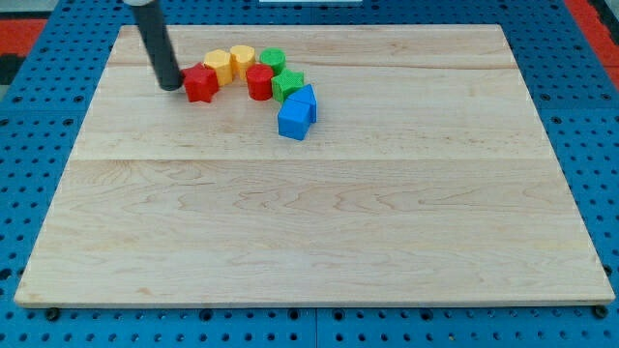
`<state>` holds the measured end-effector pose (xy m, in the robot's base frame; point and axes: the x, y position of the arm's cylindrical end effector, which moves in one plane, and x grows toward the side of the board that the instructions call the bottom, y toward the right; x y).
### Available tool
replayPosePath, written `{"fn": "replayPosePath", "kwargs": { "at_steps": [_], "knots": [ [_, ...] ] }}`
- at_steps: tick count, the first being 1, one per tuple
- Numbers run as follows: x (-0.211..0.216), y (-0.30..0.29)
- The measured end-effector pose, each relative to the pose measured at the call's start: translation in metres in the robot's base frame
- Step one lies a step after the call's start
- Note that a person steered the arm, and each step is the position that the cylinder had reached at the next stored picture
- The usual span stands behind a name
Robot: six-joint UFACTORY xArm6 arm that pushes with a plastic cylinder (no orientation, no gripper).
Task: Put the yellow hexagon in between the yellow heart and red star
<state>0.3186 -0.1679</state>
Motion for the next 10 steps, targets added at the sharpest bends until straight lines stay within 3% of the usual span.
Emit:
{"fn": "replayPosePath", "kwargs": {
  "at_steps": [1,2,3,4,9,10],
  "knots": [
    [0.005,0.034],
    [0.008,0.010],
    [-0.032,-0.020],
    [-0.085,0.017],
    [-0.058,0.043],
    [-0.097,0.038]
  ]
}}
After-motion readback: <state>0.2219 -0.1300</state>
